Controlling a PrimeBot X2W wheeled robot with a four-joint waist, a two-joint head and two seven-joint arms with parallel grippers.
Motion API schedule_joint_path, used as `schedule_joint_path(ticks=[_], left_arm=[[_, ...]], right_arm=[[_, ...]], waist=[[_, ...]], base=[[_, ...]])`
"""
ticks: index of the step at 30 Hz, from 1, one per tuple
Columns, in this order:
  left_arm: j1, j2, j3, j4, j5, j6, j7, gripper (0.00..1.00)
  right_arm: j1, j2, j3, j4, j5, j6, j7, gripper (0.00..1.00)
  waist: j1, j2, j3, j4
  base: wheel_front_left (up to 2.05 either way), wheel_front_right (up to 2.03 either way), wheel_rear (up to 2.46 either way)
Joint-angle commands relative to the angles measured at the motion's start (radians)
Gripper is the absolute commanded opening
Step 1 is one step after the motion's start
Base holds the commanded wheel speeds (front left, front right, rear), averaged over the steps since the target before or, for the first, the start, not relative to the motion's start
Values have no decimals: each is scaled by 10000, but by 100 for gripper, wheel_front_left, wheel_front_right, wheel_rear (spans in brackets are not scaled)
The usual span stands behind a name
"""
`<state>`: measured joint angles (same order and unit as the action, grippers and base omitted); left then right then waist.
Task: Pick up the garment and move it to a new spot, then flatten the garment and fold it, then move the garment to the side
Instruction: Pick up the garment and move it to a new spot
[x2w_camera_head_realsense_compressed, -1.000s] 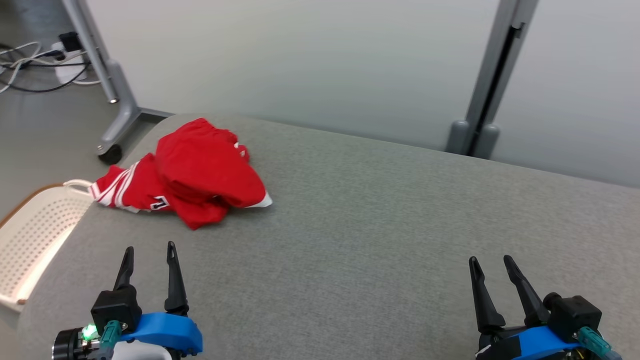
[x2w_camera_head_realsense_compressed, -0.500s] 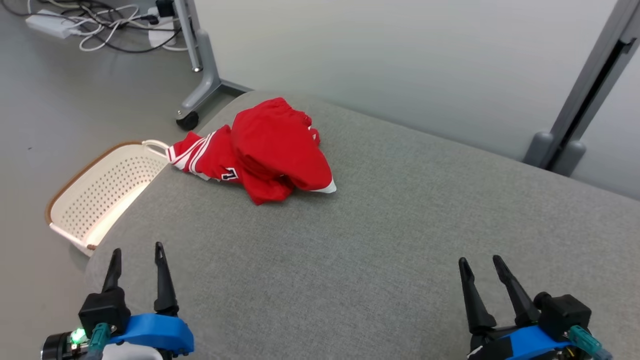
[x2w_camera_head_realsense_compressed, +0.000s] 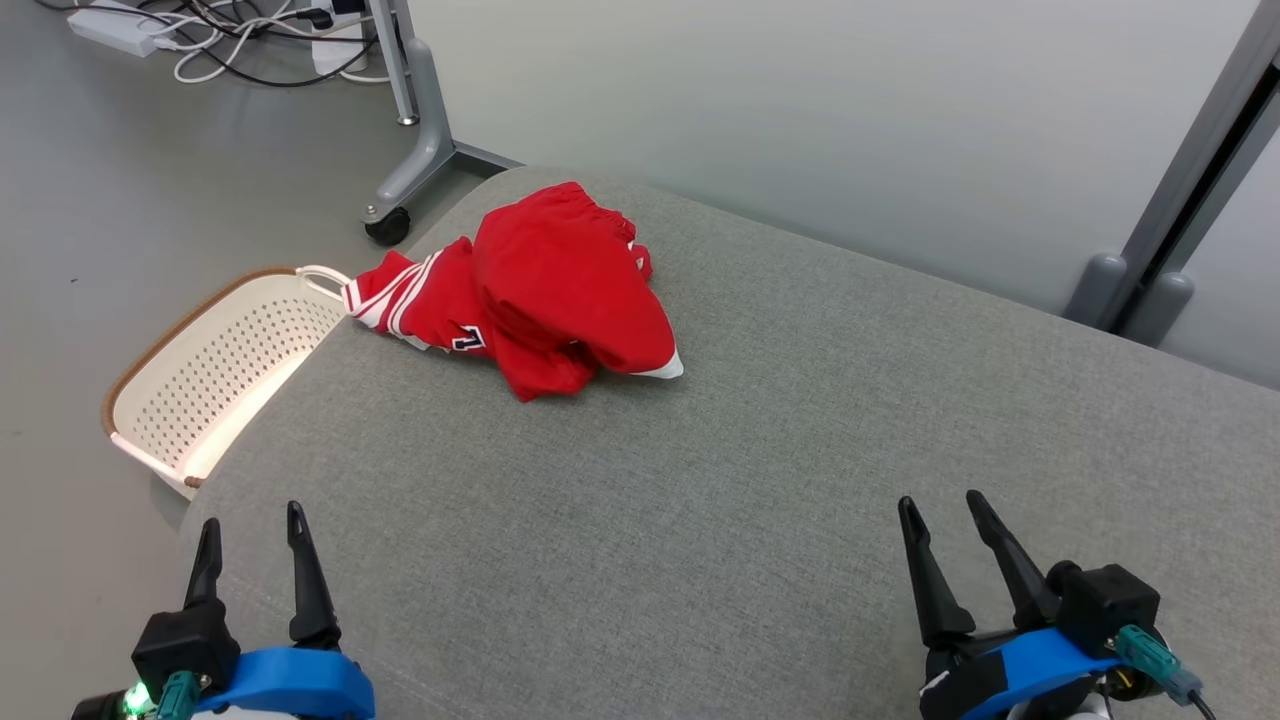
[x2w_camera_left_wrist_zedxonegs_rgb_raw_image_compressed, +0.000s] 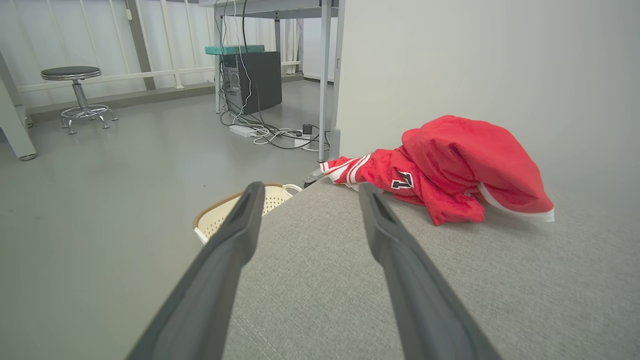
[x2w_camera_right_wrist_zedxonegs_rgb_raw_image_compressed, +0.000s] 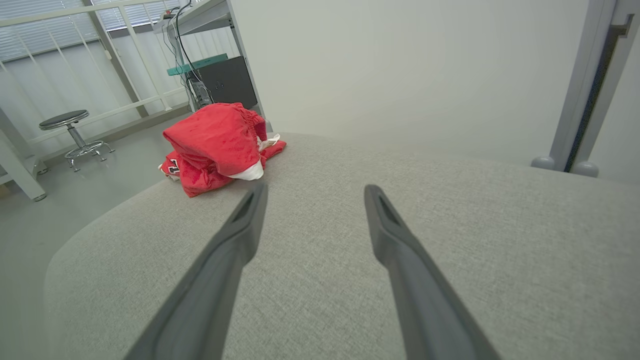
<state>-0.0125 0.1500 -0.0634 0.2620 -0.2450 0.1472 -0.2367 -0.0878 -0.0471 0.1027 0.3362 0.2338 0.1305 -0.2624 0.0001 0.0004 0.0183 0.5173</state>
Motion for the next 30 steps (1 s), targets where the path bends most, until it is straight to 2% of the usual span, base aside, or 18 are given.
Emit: schedule_joint_path(ticks=[1,6,11,19,26,30], left_arm=[[-193,55,-17,51,-47,-75,-59,100],[-854,223,-80,309,-159,-375,33,100],[-1978,500,104,543,-367,-592,85,100],[-4465,1032,554,1041,-744,-866,120,100],[-6629,1761,800,2099,-924,-1144,314,100],[-7380,2058,931,2773,-1035,-1223,510,100]], right_arm=[[54,-61,-91,-21,-19,4,-38,100],[311,-58,-414,-170,-118,4,-37,100],[199,-58,-546,-353,-405,4,-38,100],[-364,-61,-771,-951,-1220,4,150,100],[-776,-133,-1105,-1974,-1857,3,427,100],[-828,-135,-1296,-2517,-2087,4,549,100]], waist=[[-1,-4,-35,-40],[-1,-4,-75,-157],[-1,-4,284,-689],[-1,-4,1605,-1883],[-1,-4,2957,-2952],[-1,-4,3460,-3327]], base=[[0,0,0],[0,0,0],[0,0,0],[0,0,0],[0,0,0],[0,0,0]])
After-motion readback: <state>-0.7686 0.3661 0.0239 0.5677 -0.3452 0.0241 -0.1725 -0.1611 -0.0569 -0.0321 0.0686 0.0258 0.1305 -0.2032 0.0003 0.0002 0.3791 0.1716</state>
